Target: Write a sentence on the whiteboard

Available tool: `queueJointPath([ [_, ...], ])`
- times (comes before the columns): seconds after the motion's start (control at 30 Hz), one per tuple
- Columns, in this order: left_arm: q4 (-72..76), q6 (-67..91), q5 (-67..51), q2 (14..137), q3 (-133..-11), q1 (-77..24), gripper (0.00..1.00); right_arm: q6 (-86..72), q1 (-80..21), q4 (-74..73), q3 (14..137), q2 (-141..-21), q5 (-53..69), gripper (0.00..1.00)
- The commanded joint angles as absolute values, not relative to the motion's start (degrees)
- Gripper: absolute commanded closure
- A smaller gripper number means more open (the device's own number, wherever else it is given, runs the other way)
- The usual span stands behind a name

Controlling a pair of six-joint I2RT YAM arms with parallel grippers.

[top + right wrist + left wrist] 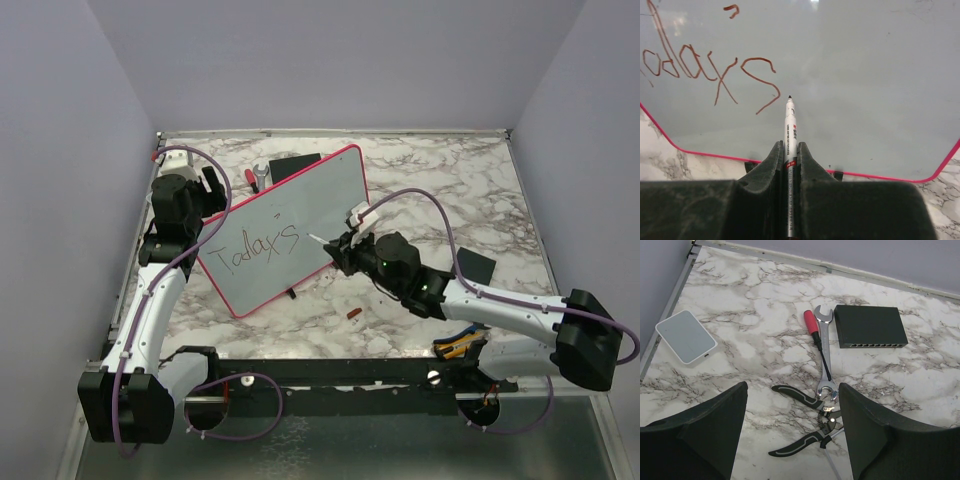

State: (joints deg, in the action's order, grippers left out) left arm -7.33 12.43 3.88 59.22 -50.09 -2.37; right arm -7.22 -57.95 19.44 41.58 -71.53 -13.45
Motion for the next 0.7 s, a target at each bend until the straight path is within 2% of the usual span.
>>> queueJointPath([
  [0.0, -8.4, 12.5, 2.6, 58.8, -48.5, -2.5, 0.26, -6.5, -55.5, 18.8, 40.1, -69.7, -12.8, 1.00],
  [0.3, -8.2, 12.3, 2.4, 59.0, -48.3, -2.5, 0.26, -7.0, -49.4, 21.3, 38.6, -68.4, -7.2, 1.00],
  [0.5, -8.2, 12.3, 2.4, 59.0, -48.3, -2.6, 0.26, -7.5, -48.9, 23.4, 38.6, -69.8, -2.6, 1.00],
  [0.67, -8.3, 12.4, 2.3, 58.9, -48.3, -2.6, 0.26, -7.6, -48.8, 24.2, 39.0, -71.4, -3.8, 1.00],
])
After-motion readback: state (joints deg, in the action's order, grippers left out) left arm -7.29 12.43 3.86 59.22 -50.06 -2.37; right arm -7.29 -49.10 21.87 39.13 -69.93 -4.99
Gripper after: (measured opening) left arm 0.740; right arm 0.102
